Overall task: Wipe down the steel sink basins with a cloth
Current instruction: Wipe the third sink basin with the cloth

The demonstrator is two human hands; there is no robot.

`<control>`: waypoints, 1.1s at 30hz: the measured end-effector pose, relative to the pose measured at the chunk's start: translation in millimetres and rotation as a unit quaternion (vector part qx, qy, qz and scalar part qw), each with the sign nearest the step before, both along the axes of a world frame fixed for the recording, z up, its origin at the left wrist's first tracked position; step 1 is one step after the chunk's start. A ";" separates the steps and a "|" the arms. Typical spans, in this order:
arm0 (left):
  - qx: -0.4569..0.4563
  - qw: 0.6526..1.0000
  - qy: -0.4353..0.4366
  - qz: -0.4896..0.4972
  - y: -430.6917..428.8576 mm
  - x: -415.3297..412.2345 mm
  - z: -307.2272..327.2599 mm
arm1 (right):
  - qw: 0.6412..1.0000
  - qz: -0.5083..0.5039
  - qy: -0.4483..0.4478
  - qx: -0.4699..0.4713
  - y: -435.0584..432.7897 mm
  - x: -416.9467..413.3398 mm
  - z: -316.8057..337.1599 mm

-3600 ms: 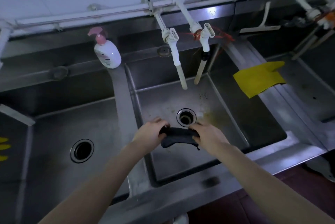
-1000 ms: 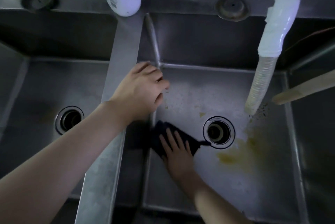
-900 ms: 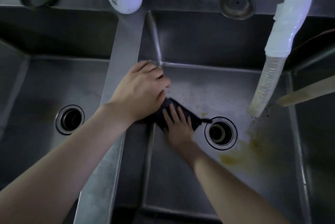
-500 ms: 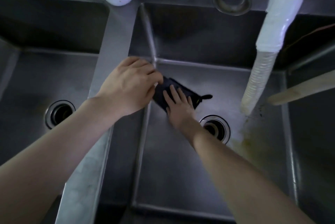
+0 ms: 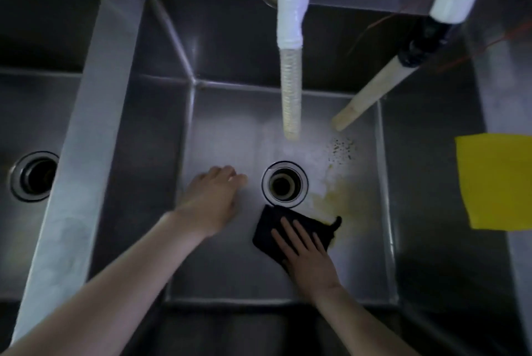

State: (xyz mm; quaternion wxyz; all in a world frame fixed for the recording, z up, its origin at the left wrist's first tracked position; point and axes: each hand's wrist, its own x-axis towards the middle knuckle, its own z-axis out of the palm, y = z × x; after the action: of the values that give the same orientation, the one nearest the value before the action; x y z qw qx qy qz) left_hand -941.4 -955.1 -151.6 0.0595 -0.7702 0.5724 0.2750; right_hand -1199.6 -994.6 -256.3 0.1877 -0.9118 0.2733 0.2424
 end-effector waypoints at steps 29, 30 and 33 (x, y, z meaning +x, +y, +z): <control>0.067 0.995 0.010 0.074 -10.3 -134.0 -89.2 | 0.933 -0.354 0.045 -0.036 -92.4 -57.1 1.6; 0.067 0.995 0.010 0.068 -9.8 -132.7 -89.9 | 0.928 -0.369 0.036 -0.033 -104.3 -45.5 0.9; 0.059 0.997 0.008 0.052 -9.0 -127.8 -91.6 | 0.917 -0.398 0.012 -0.025 -149.3 -7.3 -2.1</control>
State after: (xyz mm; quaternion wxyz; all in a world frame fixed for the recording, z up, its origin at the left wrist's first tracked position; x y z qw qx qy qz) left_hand -1069.3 -964.1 -243.2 0.0862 -0.7920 0.5144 0.3174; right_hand -1206.9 -1143.9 -258.4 0.2429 -0.7293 0.6214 0.1518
